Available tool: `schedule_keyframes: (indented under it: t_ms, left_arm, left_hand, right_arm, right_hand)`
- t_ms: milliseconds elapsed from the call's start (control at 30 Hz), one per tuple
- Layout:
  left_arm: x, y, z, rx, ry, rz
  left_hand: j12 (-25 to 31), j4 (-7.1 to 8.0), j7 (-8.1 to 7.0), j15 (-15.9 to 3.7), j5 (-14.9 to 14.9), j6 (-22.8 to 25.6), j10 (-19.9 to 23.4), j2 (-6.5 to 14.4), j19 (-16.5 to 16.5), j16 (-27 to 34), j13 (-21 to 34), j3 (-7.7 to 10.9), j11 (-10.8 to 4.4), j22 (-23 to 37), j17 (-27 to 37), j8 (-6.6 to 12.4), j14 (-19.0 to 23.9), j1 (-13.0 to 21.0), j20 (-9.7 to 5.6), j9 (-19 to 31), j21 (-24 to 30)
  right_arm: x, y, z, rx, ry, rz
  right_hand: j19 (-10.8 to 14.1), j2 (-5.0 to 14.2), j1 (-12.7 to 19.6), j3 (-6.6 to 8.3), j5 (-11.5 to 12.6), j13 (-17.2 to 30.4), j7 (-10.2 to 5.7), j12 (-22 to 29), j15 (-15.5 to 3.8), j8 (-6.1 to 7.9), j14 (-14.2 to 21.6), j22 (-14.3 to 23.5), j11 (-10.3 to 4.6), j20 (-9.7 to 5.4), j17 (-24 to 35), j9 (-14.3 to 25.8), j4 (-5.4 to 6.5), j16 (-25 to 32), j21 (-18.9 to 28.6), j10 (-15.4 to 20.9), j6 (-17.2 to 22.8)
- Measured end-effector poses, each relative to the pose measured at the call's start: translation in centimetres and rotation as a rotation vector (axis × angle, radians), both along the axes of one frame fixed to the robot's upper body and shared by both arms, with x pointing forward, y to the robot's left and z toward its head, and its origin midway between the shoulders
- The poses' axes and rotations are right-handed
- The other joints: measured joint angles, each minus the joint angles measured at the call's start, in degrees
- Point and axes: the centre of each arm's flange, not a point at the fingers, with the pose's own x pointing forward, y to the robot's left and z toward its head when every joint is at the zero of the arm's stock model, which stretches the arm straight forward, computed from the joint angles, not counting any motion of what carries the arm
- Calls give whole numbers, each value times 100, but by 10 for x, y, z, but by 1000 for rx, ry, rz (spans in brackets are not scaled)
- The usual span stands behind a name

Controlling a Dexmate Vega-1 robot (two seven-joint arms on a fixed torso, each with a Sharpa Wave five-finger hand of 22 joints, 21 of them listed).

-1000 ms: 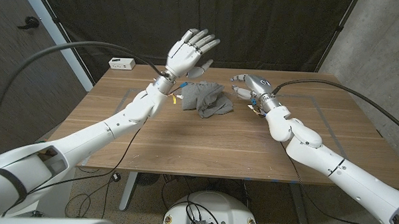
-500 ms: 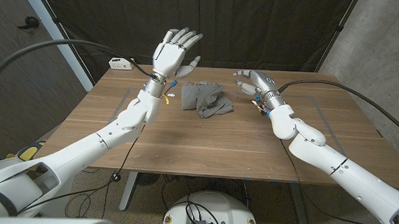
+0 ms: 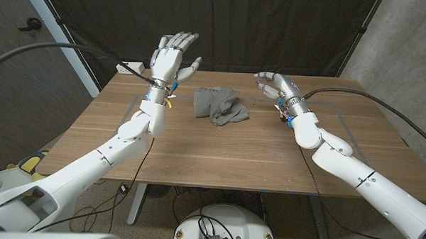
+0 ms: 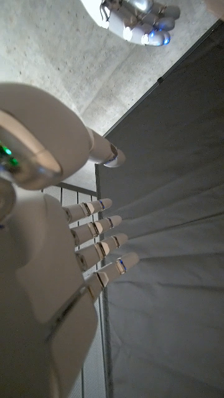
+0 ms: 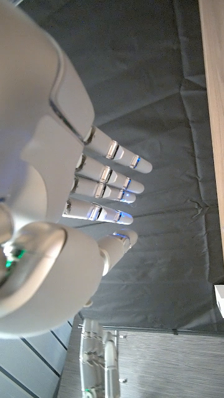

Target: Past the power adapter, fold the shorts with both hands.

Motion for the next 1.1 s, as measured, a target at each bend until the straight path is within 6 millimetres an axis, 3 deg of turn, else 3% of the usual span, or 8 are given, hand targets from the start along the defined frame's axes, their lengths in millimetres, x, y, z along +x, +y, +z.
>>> schedule_keyframes:
  t_ms: [800, 1100]
  left_arm:
    - [12, 36, -5, -338, 272, -322]
    - [21, 47, -10, -466, 394, -488]
  left_hand:
    - [0, -29, 304, 0, 0, -181, -212, 81, -240, 0, 0, -153, 255, -1, 28, 0, -205, -81, 178, 0, -162]
    - [0, -8, 506, 67, 0, -322, -314, 158, -396, 0, 0, -266, 419, 26, 55, 0, -355, -157, 272, 0, -226]
  right_arm:
    - [0, -20, -9, 212, 35, 144]
    - [0, -23, -12, 276, 51, 187]
  right_hand:
    - [-85, 84, -23, -91, -22, 0, 65, 2, -10, -22, -72, 0, 83, 22, 53, 0, 35, 40, -44, -82, -109]
    - [-104, 129, -69, -115, -22, 1, 61, 2, 0, -44, -143, 14, 121, 42, 80, 0, 59, 40, -44, -123, -206]
